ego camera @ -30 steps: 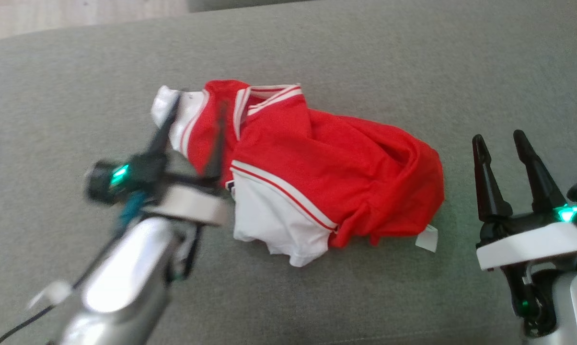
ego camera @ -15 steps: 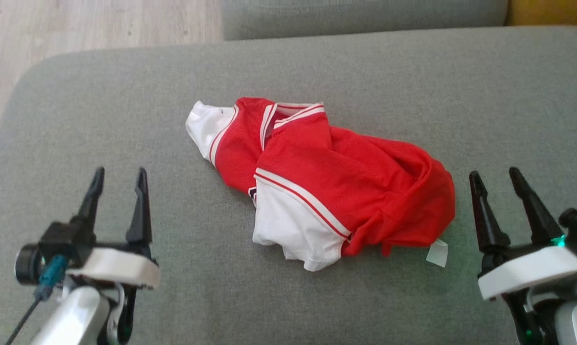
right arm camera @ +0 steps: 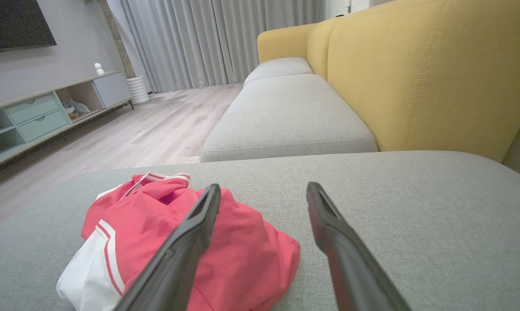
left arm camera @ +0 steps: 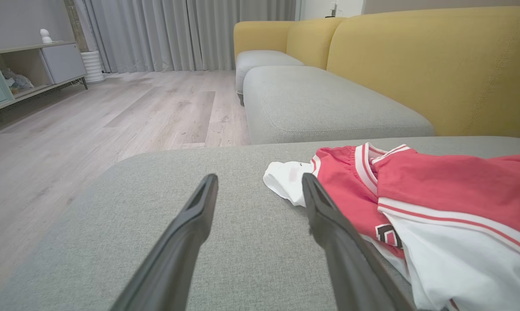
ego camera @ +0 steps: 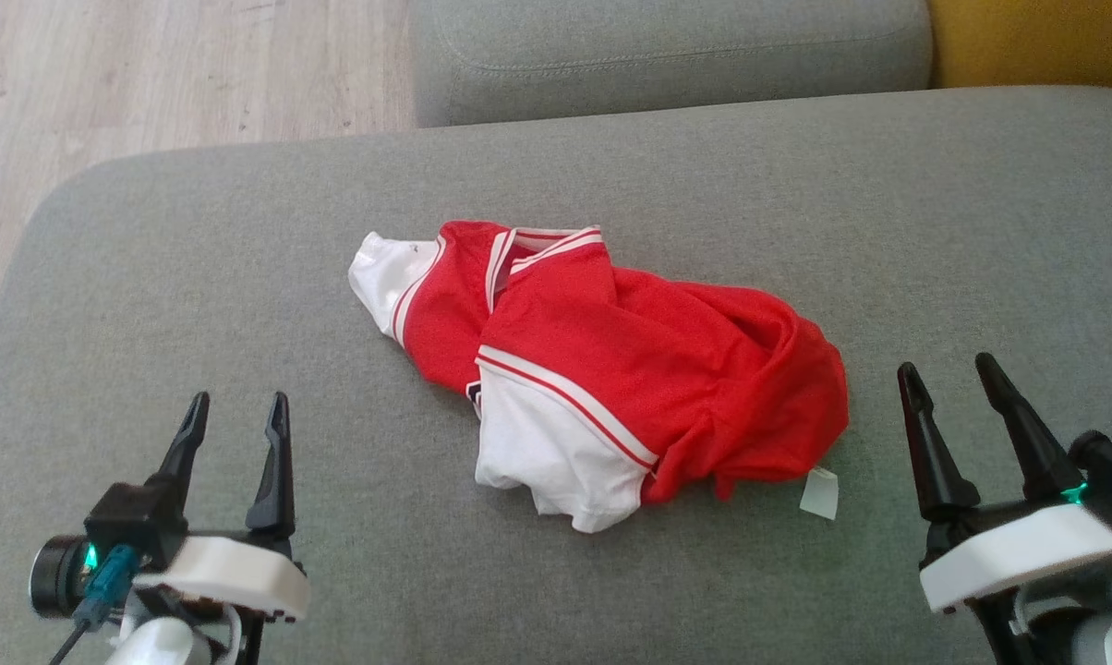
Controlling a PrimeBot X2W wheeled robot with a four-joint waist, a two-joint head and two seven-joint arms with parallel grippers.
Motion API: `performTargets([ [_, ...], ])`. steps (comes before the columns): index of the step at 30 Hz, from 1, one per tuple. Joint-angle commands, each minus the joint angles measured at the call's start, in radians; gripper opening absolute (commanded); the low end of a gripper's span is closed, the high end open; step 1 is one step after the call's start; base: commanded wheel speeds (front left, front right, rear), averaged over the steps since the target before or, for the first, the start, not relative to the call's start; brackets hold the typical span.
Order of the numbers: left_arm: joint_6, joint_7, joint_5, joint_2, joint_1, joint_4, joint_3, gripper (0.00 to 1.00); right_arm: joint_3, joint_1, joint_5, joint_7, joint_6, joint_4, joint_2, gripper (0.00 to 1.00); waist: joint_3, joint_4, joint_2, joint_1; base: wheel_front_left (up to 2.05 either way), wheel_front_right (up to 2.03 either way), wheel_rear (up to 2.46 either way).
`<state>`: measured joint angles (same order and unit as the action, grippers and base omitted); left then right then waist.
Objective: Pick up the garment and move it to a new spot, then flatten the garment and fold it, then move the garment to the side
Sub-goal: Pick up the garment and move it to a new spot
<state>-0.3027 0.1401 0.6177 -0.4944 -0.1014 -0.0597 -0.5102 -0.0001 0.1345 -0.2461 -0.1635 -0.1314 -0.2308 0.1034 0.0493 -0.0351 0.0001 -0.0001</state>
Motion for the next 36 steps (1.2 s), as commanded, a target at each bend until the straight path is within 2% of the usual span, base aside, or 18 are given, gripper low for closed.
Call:
performTargets([
  [1,-0.01,-0.005,0.006,-0.039,-0.035,0.032,0.049,1.0,0.025,-0.024,0.007,-0.003,0.001,-0.043,0.004,1.0,-0.003,-0.002,-0.0001,0.0001,0.0,0.0,0.0],
  [25,-0.046,-0.018,0.015,-0.047,-0.031,0.045,0.058,1.0,0.028,-0.036,0.014,-0.008,0.001,-0.069,0.001,1.0,0.016,-0.004,-0.0001,0.0001,0.0,0.0,0.0],
  [32,-0.043,-0.022,0.002,-0.04,-0.076,0.043,0.047,1.0,0.022,-0.044,0.007,-0.006,0.001,-0.069,0.004,1.0,0.035,-0.004,-0.0001,0.0001,0.0,0.0,0.0],
  [36,-0.025,-0.046,-0.018,-0.016,-0.158,0.035,0.016,1.0,0.021,-0.055,0.003,-0.004,0.001,-0.074,0.009,1.0,0.064,-0.002,-0.0001,0.0001,0.0,0.0,0.0],
])
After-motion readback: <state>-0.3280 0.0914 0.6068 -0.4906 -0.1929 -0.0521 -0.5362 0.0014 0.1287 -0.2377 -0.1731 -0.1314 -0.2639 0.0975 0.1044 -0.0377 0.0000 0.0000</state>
